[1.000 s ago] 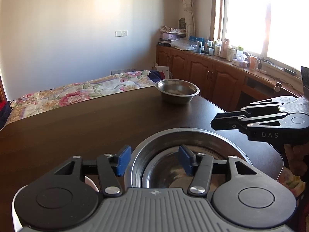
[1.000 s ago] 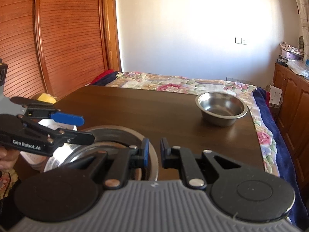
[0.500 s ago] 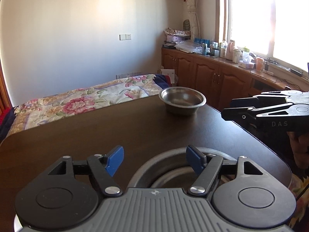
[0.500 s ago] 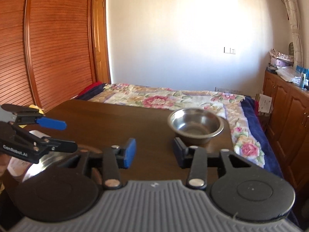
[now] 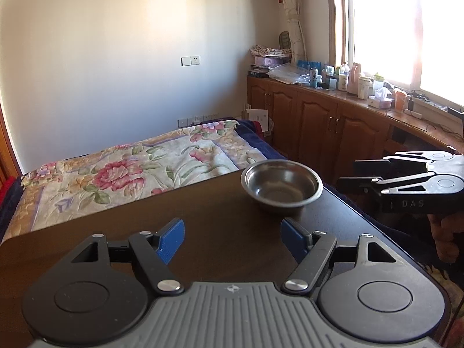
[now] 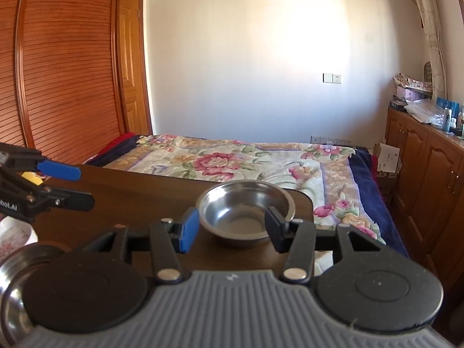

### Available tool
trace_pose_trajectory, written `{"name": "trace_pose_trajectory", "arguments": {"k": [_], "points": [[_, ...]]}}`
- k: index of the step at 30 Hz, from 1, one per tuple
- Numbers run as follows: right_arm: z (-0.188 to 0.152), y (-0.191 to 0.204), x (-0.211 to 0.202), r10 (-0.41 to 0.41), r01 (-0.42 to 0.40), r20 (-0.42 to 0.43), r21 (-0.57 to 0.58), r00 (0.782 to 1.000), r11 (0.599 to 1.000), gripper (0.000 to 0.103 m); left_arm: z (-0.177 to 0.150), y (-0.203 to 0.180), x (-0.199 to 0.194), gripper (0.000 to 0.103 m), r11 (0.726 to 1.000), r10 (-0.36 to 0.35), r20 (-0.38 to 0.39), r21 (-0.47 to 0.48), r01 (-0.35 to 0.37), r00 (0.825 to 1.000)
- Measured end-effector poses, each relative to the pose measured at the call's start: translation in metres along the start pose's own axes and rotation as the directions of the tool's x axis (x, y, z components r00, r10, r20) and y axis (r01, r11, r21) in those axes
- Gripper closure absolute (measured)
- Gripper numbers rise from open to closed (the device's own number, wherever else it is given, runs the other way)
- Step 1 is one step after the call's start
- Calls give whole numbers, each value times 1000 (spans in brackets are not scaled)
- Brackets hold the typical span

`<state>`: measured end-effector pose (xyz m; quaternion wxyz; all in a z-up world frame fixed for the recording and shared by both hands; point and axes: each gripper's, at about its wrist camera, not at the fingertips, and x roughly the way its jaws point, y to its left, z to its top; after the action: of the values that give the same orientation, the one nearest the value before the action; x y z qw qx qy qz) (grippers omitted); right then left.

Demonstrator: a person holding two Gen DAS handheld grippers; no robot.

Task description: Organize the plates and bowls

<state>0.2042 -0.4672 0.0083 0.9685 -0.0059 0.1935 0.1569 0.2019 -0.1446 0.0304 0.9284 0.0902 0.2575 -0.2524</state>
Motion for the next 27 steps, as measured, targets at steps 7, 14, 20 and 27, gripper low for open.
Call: {"name": "trace_pose_trajectory", "arguments": {"k": [7,14,20,27], "points": [[3,-19,17,-2,3,-18,10,1000,1000,51,15,-5,27,27,1000,-13,-20,7,13,1000],[3,-36,36,-6,7,-26,34,1000,999,41,27,-9,59,27,999,-34,-58,4,34,998],[-1,-46,56,-7,11,-55,68,998,998,41,38,-14,84,27,998,-63,-81,4,64,995],[-4,-49,67,0,7,-86,87,996,996,41,45,-13,119,35,997,-71,-127,10,73,989]]}}
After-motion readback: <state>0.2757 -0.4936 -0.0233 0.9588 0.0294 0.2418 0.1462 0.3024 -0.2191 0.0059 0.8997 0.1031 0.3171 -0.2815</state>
